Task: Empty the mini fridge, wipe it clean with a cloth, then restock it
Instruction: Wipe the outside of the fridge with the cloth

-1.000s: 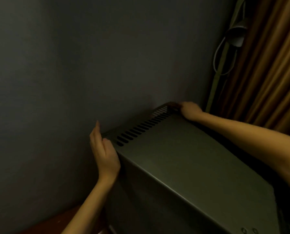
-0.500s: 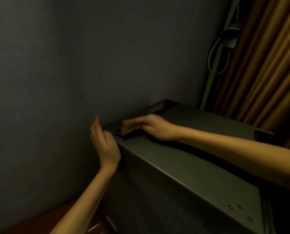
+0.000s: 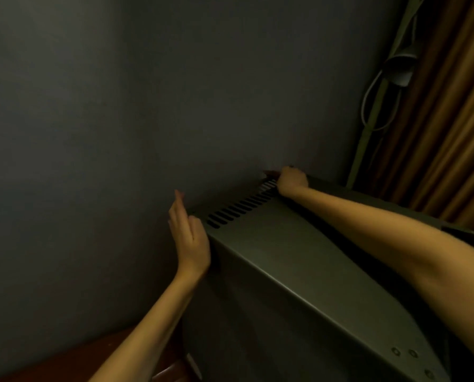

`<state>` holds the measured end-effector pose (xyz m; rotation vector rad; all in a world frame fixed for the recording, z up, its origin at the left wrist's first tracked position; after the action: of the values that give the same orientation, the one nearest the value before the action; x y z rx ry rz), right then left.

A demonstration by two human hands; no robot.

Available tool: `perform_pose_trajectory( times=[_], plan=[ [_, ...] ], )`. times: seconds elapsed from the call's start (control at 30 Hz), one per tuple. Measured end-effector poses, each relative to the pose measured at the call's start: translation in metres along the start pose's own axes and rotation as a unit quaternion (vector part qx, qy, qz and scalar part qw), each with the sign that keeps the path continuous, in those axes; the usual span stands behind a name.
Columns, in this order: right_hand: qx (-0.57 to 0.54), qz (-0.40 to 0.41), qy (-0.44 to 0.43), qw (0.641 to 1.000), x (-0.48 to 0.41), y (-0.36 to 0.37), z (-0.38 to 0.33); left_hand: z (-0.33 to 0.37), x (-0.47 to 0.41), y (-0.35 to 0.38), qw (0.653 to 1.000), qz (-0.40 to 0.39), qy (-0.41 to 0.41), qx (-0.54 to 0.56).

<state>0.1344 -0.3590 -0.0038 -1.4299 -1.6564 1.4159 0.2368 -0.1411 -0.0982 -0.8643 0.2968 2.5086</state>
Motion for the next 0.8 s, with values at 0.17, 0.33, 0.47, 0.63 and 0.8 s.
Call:
perform_pose_trajectory(
  times=[0.17, 0.33, 0.47, 0.63, 0.8],
  plan=[
    [-0.019, -0.016, -0.227, 0.974, 0.085, 0.001, -0.045, 0.002, -0.001, -0.001, 1.000, -0.007, -0.024, -0.001],
    [-0.041, -0.071, -0.358, 0.930, 0.163, -0.018, -0.059, 0.018, 0.003, -0.014, 0.995, -0.063, -0.072, 0.005],
    [-0.019, -0.089, -0.357, 0.930, 0.188, -0.039, -0.022, 0.041, 0.038, -0.024, 0.996, -0.086, -0.022, 0.004],
    [-0.046, -0.125, -0.309, 0.942, 0.231, -0.084, 0.058, 0.081, 0.096, -0.016, 0.981, -0.165, 0.101, 0.015],
    [-0.210, 0.032, -0.191, 0.958, 0.289, -0.133, 0.135, 0.128, 0.148, 0.018, 0.919, -0.275, 0.280, 0.035]
  ],
)
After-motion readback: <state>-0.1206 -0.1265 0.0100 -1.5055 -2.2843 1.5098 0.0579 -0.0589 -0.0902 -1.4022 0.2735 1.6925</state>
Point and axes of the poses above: each hand's wrist, its own x-axis away from the middle knuckle, its own y-axis out of the palm, z = x × y, the point moved 1 cm from there along -x, towards the middle knuckle, and after that the axes turned 7 degrees about y, right-handed, at the moved point
